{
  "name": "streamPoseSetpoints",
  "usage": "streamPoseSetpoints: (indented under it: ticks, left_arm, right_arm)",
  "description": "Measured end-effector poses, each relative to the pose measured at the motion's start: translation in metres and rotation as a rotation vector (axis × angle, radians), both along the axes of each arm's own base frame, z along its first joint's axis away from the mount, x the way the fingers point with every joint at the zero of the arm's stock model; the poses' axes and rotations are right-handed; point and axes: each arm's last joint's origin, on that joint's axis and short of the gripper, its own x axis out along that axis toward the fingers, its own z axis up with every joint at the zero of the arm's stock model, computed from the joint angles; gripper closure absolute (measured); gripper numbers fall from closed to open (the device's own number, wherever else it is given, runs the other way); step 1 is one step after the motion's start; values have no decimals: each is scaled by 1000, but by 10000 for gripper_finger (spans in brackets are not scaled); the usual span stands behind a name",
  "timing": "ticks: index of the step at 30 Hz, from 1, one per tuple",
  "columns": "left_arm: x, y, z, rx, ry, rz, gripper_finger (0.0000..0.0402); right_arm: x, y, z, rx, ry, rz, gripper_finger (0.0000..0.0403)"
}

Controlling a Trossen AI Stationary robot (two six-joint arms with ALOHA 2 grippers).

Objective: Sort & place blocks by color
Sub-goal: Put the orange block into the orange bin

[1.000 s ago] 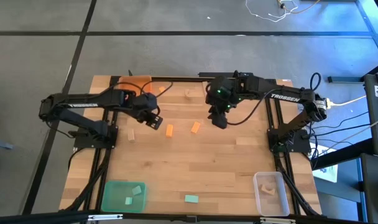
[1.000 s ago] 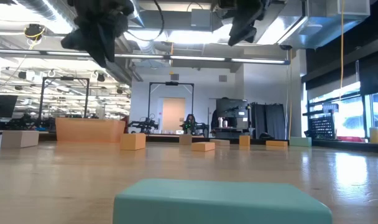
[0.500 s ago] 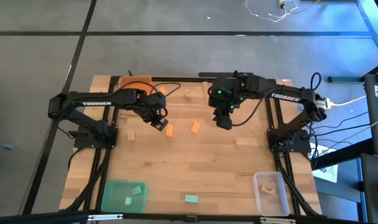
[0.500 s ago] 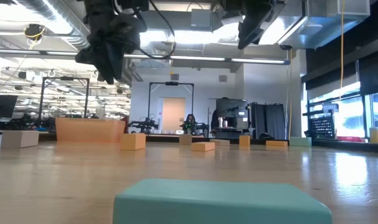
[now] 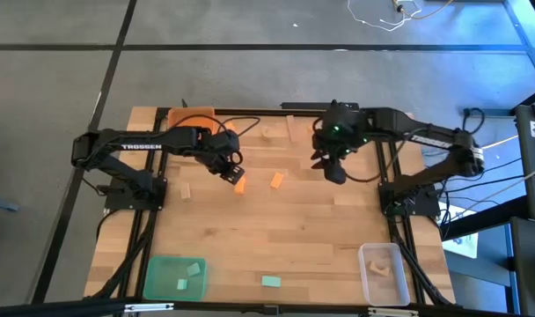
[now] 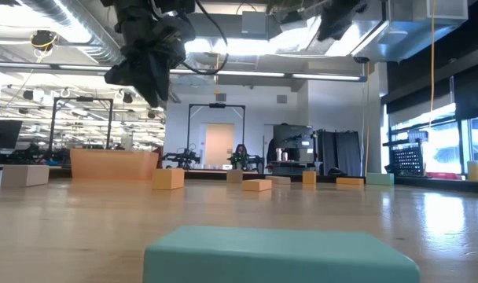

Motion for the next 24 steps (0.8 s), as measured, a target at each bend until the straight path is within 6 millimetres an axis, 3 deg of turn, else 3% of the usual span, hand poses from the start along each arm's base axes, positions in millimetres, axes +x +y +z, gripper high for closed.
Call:
streamPoseSetpoints:
  ticks: [7,13,24]
  left_arm:
    - [3,1,2,-19,-42,51,295]
    - [9,-1,-1,-26,-60,61,295]
    - [9,-2,0,1,-52,120,296]
  right_arm:
    - [-18,3,-43,56,-127,-124,256]
    - [-22,0,-70,1,-94,-245,256]
    - [-18,-2,-69,-43,-139,-280,256]
